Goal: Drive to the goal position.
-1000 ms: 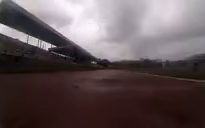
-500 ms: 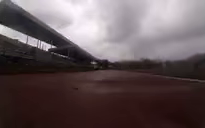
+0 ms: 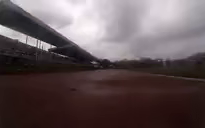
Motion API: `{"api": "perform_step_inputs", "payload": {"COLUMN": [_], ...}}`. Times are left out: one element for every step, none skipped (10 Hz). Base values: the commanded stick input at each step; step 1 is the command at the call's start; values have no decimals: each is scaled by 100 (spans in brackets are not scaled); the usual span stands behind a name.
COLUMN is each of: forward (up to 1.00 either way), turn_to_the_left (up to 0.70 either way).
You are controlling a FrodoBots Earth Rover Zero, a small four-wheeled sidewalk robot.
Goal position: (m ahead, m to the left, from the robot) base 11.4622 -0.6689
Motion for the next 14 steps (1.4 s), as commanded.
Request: {"api": "perform_step_inputs", "payload": {"forward": [50, 50, 50, 50, 50, 50, 50, 50, 50, 50, 50, 50, 50, 50], "turn_to_the_left": [0, 0, 0, 0, 0, 0, 0, 0, 0, 0, 0, 0, 0, 0]}}
